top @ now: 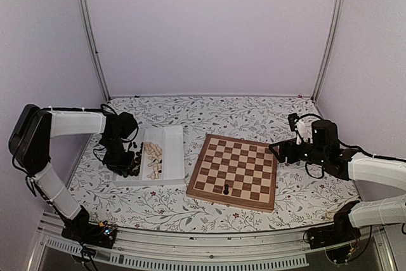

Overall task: Set up the chess pieces on the board
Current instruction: Pick up the chess piece from the storage box, then place the chess piece on the chessboard.

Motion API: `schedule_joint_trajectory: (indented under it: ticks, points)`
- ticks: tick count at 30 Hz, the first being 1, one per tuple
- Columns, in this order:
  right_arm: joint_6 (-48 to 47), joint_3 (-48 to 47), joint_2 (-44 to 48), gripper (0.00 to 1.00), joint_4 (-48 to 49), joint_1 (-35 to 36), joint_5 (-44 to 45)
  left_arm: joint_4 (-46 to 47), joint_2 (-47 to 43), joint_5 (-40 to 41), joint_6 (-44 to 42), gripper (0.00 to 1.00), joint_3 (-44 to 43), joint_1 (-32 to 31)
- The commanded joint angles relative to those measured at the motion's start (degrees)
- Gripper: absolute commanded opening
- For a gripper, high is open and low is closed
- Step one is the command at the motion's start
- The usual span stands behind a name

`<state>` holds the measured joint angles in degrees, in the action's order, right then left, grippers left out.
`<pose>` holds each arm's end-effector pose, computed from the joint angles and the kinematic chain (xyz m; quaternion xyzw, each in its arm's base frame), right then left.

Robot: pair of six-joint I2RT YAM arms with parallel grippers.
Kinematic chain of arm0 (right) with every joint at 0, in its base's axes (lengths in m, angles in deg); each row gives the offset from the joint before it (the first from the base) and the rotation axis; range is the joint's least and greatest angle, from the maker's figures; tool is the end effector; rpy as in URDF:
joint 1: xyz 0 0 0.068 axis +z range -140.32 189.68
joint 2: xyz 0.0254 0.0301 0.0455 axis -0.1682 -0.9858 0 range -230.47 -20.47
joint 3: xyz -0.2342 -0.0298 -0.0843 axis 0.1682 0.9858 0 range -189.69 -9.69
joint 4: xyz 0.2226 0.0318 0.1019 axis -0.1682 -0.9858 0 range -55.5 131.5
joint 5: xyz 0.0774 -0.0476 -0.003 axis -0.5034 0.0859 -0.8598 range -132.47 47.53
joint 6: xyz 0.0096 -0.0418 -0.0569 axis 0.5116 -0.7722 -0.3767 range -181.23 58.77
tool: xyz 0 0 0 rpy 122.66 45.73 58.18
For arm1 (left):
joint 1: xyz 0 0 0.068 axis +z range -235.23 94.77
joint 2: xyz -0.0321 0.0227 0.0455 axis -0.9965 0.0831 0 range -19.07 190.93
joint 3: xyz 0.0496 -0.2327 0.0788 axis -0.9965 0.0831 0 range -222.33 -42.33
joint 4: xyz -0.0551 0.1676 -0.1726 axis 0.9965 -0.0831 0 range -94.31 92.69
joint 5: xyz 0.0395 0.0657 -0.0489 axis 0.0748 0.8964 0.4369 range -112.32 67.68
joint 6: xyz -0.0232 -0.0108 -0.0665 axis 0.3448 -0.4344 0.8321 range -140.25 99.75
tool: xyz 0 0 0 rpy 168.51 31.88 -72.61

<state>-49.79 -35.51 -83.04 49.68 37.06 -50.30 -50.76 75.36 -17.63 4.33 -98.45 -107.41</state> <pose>0.2136 0.1196 0.1752 -0.1535 0.8445 0.2247 0.4612 0.2349 -0.0906 0.1263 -0.0204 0.9988 0.0436 0.0021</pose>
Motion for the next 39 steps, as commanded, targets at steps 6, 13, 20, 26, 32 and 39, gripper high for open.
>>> schedule_joint_trajectory:
  ticks: [6,13,20,26,32,39]
  points:
    - [0.2,-0.1,-0.6,0.81,0.9,0.3,-0.4,-7.6,-4.8,3.6,0.4,0.15,-5.6,-1.8]
    - [0.2,-0.3,-1.1,0.8,1.2,0.3,-0.5,-7.7,-7.6,5.3,-1.4,0.13,-16.4,-13.3]
    - [0.2,0.0,-1.1,0.8,0.9,0.3,0.0,0.1,-1.8,0.6,-4.4,0.12,-21.4,-25.1]
    - [0.2,0.1,-0.5,0.81,0.9,0.3,0.3,0.9,8.9,0.9,-4.2,0.12,-27.1,-32.3]
    - [0.3,0.3,-0.2,0.8,0.9,0.3,0.4,1.0,15.5,0.0,-4.5,0.12,-32.1,-37.1]
    - [0.2,0.2,-0.4,0.81,0.9,0.3,0.3,1.6,20.6,-2.2,-5.6,0.11,-35.2,-40.6]
